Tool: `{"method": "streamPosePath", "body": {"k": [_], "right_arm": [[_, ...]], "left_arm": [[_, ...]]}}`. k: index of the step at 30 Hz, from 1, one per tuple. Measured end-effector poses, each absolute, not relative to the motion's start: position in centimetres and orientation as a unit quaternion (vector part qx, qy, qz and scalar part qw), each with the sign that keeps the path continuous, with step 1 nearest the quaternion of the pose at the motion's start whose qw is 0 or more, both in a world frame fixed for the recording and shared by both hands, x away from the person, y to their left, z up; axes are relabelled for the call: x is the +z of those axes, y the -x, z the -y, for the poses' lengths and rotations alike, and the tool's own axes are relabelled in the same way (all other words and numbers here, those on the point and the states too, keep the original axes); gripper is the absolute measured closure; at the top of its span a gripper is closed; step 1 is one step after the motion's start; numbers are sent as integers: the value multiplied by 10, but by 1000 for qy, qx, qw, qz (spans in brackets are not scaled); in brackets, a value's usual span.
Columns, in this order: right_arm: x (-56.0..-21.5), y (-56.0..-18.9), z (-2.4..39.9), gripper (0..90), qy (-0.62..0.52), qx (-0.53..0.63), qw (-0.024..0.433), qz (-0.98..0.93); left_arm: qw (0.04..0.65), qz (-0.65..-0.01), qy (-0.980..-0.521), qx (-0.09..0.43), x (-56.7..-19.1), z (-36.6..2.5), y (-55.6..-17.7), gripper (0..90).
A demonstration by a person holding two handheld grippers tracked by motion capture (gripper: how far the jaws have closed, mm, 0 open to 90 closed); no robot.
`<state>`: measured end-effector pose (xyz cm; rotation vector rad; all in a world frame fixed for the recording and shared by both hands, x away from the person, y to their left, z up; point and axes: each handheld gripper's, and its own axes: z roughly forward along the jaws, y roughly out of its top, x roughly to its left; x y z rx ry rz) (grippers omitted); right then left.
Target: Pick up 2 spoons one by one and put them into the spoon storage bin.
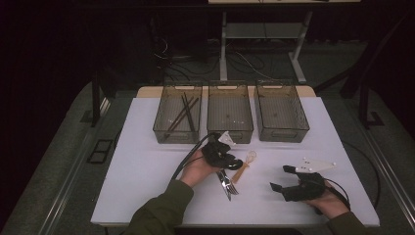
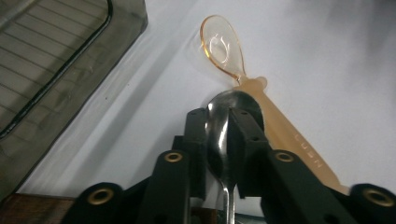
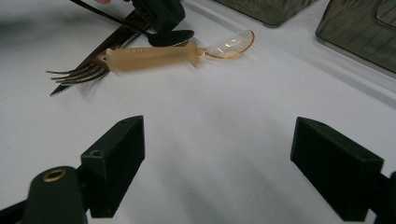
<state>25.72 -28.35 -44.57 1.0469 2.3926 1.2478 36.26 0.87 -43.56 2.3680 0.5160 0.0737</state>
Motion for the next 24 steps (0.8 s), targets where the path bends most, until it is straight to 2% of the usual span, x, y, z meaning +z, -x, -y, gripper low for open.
{"method": "streamPosePath", "body": {"k": [5,11,14,16,18,20,21,24], "right_arm": [[-446,-257,283,176,-359,426,124,-821],[-446,-257,283,176,-358,425,125,-822],[-446,-257,282,176,-357,423,125,-823],[-446,-257,282,176,-355,423,125,-824],[-447,-257,282,176,-356,422,126,-824],[-447,-257,282,176,-355,423,126,-824],[-447,-257,282,176,-355,423,126,-824],[-447,-257,282,176,-355,422,126,-825]], "left_arm": [[344,-201,-916,35,-441,-2,-359,616],[320,-172,-930,48,-440,1,-358,544],[323,-174,-929,45,-441,1,-357,561],[327,-173,-928,43,-441,1,-358,629],[342,-189,-920,40,-442,2,-357,656],[333,-176,-925,42,-441,0,-359,682],[348,-193,-916,39,-442,1,-357,703],[345,-180,-920,42,-438,-2,-359,770]]}}
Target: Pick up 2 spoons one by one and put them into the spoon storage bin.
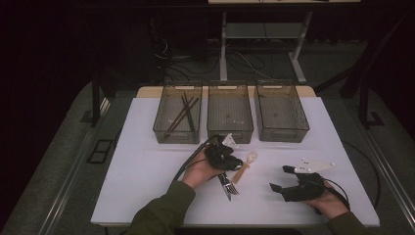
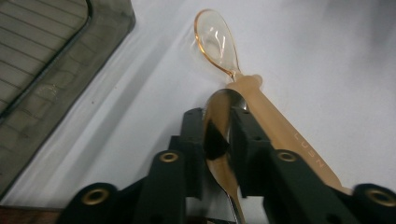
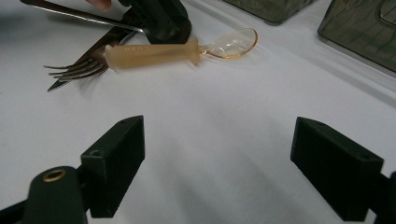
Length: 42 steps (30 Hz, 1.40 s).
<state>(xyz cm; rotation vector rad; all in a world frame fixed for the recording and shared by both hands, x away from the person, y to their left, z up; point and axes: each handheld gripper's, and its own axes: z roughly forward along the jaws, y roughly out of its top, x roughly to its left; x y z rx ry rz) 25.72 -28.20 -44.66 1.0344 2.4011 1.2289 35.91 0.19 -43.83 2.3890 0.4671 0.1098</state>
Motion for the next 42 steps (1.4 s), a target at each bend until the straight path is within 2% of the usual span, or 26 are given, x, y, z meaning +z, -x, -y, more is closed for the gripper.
{"method": "streamPosePath", "body": {"k": [5,8,12,19,26,42], "right_arm": [[-446,-257,282,176,-355,421,127,-825],[-446,-256,282,176,-355,421,127,-825],[-446,-256,281,176,-354,420,129,-826],[-446,-256,280,176,-351,427,126,-824],[-447,-256,276,118,-351,438,121,-819],[-449,-257,274,118,-356,430,123,-821]], "left_arm": [[362,-185,-914,15,-434,-6,-359,866],[365,-188,-912,9,-434,-7,-359,881],[359,-177,-916,5,-433,-10,-363,884],[379,-197,-904,6,-428,-19,-365,885],[406,-207,-890,8,-414,-35,-364,885],[456,-216,-863,34,-380,-57,-373,884]]}}
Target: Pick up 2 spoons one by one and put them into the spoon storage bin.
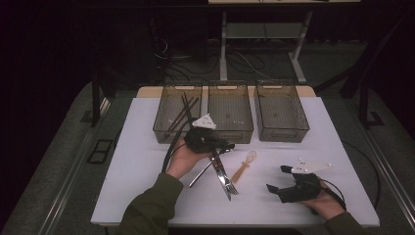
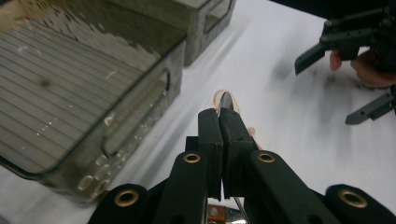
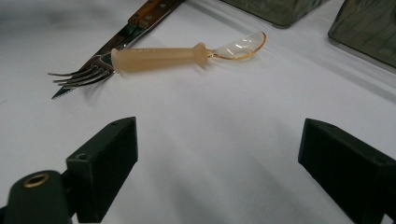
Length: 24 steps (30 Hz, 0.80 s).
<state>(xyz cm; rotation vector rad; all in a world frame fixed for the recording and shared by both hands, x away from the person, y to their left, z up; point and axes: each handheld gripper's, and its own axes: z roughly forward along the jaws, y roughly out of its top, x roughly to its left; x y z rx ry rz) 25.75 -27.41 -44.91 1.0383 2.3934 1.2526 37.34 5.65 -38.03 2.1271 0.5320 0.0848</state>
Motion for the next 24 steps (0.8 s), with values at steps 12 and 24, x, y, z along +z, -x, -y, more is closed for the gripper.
{"method": "streamPosePath", "body": {"k": [12,24], "right_arm": [[-447,-258,276,118,-364,436,127,-813],[-445,-256,279,118,-368,443,128,-808]], "left_arm": [[461,-218,-858,66,-344,-53,-404,885],[454,-231,-856,91,-321,-39,-456,885]]}}
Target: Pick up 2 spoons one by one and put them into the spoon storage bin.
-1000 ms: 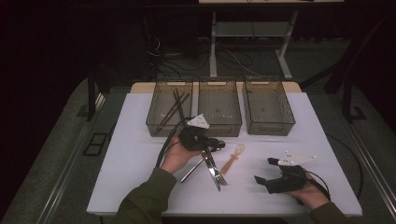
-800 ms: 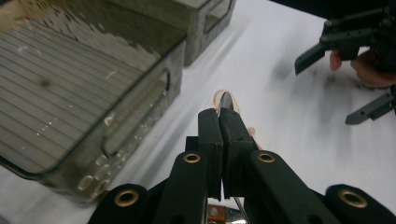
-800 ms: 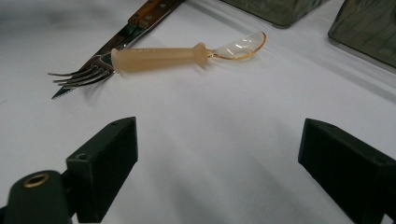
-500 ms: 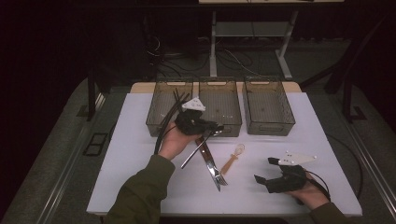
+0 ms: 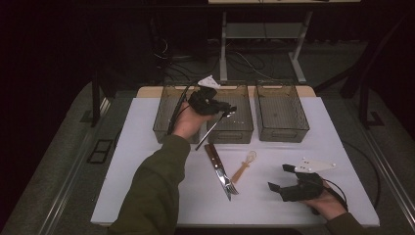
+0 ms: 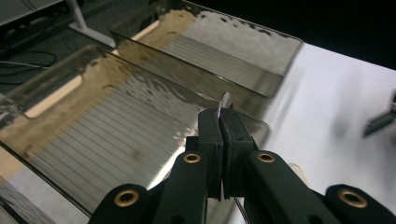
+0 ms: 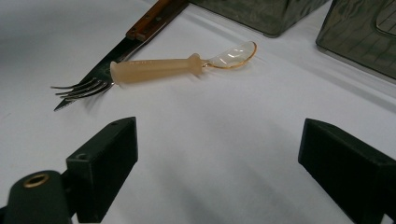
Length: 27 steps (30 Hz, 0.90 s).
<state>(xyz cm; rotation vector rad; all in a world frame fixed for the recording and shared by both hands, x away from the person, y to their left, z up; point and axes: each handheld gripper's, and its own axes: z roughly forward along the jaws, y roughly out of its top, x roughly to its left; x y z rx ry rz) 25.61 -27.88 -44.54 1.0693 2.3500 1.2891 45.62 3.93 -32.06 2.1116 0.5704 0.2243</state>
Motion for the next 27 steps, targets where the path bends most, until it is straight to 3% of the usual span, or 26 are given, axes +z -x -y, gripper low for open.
{"method": "streamPosePath", "body": {"k": [11,27], "right_arm": [[-444,-254,279,118,-358,445,127,-811],[-443,-255,279,118,-356,450,126,-809]], "left_arm": [[428,-248,-859,130,-316,-13,-501,885],[380,-290,-862,167,-349,10,-538,885]]}}
